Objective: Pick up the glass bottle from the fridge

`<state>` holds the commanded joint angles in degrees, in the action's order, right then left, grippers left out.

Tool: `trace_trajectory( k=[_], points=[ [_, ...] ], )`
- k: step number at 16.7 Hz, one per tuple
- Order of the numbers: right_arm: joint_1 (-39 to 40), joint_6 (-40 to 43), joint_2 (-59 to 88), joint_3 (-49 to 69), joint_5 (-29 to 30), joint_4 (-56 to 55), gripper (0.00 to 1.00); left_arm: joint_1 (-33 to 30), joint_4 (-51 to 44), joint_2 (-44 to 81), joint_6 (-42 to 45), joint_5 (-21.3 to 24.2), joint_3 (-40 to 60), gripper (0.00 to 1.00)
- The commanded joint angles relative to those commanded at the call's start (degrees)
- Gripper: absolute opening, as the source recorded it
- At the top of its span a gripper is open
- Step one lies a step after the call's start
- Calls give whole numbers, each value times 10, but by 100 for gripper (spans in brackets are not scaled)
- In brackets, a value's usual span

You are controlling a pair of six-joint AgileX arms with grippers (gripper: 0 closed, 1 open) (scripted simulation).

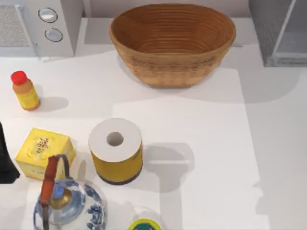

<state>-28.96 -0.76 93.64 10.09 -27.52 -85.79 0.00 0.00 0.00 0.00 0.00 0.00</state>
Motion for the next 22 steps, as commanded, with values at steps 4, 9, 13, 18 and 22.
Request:
trace_trajectory(
  k=[4, 9, 13, 18, 22],
  points=[
    [-16, -3, 83, 3, -17, -64, 100, 0, 0, 0, 0, 0, 0, 100],
    [-16, -3, 91, 5, -19, -69, 100, 0, 0, 0, 0, 0, 0, 100],
    [-22, 2, 83, 20, -14, -73, 100, 0, 0, 0, 0, 0, 0, 100],
    [-9, 18, 102, 135, 10, -43, 100, 0, 0, 0, 0, 0, 0, 100],
    [43, 23, 163, 257, 46, 38, 100, 0, 0, 0, 0, 0, 0, 100]
  ],
)
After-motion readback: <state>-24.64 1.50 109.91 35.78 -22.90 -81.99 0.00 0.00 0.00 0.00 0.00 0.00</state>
